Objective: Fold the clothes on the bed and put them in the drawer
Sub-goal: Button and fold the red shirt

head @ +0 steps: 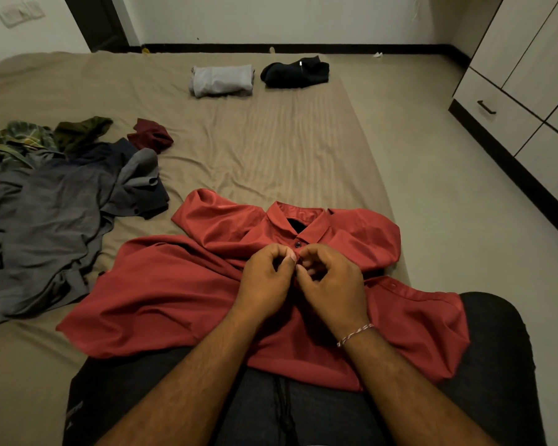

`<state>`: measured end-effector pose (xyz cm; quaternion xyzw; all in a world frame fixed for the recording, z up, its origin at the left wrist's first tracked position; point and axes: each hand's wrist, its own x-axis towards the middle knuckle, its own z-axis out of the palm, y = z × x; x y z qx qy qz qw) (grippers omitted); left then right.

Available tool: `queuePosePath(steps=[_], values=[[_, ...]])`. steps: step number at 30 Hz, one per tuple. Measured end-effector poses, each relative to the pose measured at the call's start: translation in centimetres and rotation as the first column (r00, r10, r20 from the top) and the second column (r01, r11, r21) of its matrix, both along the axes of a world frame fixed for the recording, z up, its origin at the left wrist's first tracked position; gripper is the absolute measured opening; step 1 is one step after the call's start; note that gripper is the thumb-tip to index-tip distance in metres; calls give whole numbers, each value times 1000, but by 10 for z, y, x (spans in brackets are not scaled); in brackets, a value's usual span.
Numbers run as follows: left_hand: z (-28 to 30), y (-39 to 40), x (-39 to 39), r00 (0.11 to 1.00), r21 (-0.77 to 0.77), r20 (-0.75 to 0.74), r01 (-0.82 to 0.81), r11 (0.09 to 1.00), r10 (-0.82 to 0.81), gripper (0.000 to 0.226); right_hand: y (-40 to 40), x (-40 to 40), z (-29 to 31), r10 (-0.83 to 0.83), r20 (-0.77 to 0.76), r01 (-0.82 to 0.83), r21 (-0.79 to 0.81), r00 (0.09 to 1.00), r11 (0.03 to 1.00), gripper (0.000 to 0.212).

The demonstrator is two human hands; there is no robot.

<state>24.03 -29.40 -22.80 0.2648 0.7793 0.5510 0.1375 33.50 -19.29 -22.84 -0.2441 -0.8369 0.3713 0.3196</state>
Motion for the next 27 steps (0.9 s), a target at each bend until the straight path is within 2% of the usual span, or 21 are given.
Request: queuePosePath(steps=[4, 7, 11, 16, 23, 27], values=[[2, 0, 0, 1000, 11, 24, -3, 1000, 3, 17, -1, 0, 2, -5, 13, 4, 104, 1000, 995, 13], [2, 0, 0, 997, 29, 71, -18, 999, 16, 17, 1, -1, 1, -1, 13, 0, 113, 1000, 994, 12], [4, 1, -1, 984, 79, 174, -44, 996, 29, 17, 1, -2, 0, 31, -39, -32, -21, 999, 999, 16], [8, 0, 1, 976, 88, 212, -73, 993, 53, 21, 1, -3, 2, 27, -75, -37, -140, 997, 989, 18], [3, -1, -1, 990, 18, 109, -92, 996, 90, 12, -1, -3, 2, -18, -72, 1, -225, 997, 974, 19], [6, -2, -1, 995, 29, 89, -58, 998, 55, 9, 2, -4, 1, 3, -123, -43, -323, 992, 945, 19]])
